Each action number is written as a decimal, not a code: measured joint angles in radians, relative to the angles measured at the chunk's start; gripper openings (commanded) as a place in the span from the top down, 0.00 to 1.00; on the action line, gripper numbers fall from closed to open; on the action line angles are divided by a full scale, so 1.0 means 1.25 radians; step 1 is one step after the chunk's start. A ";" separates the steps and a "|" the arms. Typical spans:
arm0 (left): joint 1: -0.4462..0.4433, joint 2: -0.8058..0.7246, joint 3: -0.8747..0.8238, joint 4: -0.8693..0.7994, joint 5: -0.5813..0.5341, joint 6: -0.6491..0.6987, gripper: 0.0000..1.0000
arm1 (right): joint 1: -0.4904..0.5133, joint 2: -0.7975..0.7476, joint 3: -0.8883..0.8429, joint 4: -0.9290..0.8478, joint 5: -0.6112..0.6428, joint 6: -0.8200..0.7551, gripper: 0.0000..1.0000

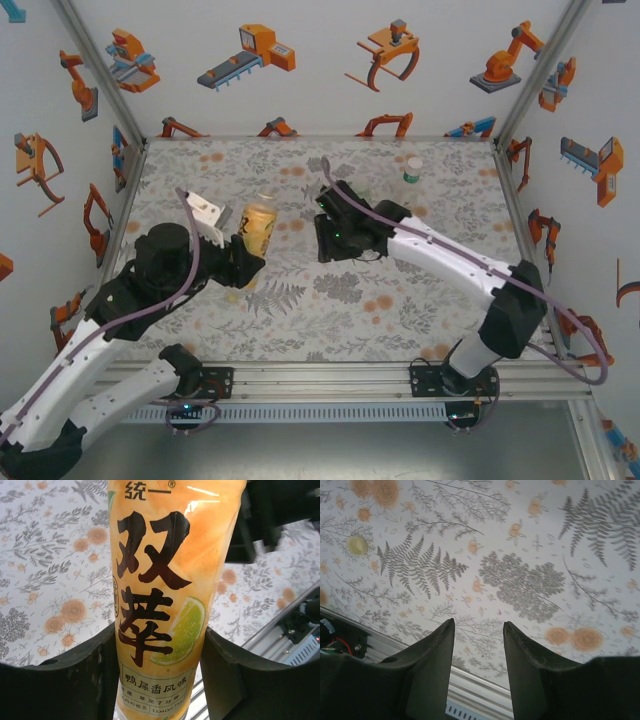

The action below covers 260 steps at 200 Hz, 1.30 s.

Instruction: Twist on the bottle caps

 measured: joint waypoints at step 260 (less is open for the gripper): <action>0.000 -0.208 0.030 0.110 0.292 0.048 1.00 | 0.219 0.640 0.562 0.058 0.000 0.102 0.67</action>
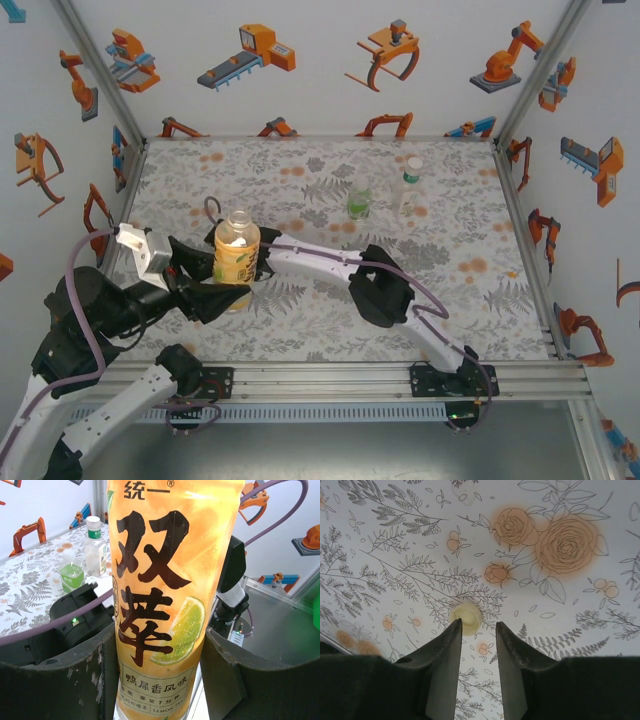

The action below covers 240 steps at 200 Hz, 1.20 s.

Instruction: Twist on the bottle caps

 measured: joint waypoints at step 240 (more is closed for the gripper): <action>0.000 -0.008 0.000 -0.002 -0.026 0.006 1.00 | 0.003 0.041 0.007 -0.026 -0.022 0.013 1.00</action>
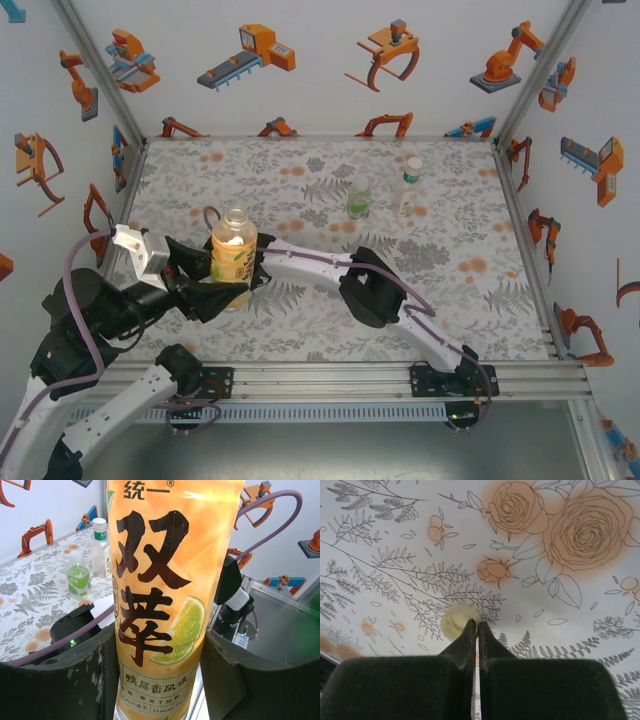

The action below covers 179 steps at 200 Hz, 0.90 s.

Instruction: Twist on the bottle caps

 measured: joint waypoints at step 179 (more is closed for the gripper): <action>0.000 0.015 -0.120 0.089 -0.081 -0.084 1.00 | -0.227 -0.558 -0.743 0.112 0.046 -0.011 1.00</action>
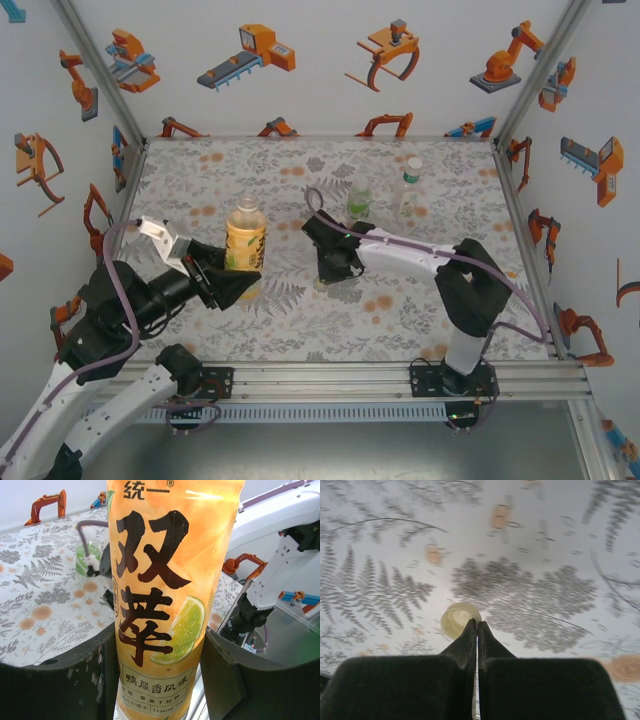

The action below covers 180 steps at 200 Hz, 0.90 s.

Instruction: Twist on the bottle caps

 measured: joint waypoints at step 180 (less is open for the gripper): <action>0.000 0.023 -0.012 0.043 -0.034 -0.038 1.00 | -0.058 -0.054 -0.128 0.056 0.015 -0.009 0.79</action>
